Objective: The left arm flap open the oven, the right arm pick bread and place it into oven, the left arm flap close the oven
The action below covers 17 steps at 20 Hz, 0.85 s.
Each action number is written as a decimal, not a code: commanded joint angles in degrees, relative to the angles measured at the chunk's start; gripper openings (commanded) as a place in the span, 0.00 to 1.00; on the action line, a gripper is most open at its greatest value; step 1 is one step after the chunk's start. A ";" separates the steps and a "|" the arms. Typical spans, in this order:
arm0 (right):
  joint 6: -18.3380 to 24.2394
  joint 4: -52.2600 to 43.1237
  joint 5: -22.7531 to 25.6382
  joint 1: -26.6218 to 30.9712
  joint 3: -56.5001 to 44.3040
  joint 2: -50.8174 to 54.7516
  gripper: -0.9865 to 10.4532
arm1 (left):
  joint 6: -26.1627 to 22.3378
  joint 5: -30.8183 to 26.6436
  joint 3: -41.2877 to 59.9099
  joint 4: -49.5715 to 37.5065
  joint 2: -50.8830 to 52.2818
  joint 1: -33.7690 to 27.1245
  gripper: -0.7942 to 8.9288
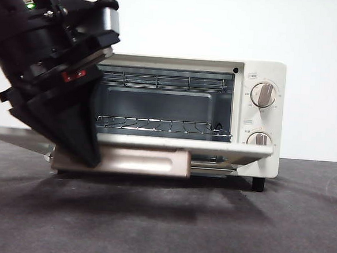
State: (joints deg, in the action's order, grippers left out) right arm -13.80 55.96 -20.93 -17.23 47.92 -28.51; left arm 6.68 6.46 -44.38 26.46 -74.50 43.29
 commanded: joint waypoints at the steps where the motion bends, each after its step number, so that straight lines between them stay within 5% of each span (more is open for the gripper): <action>1: -0.02 -0.61 -0.02 -0.22 0.31 -0.13 0.22 | 0.48 -1.64 -0.77 0.66 -0.61 0.24 0.09; 8: 0.48 -0.68 -0.44 -0.22 0.31 -0.24 0.22 | 0.11 -0.83 -1.11 3.08 2.36 0.35 0.09; 14: -3.41 -10.16 -11.61 -0.61 0.28 -6.40 0.22 | 1.18 -0.90 -4.26 10.75 18.16 0.33 0.09; 17: -4.70 -15.54 -12.02 -4.17 0.28 -12.39 0.22 | 2.97 -3.39 -6.82 14.53 26.14 0.28 0.09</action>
State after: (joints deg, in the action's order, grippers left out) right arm -17.41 40.97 -32.71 -21.19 47.92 -40.53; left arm 8.58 3.22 -50.30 41.34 -48.14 43.20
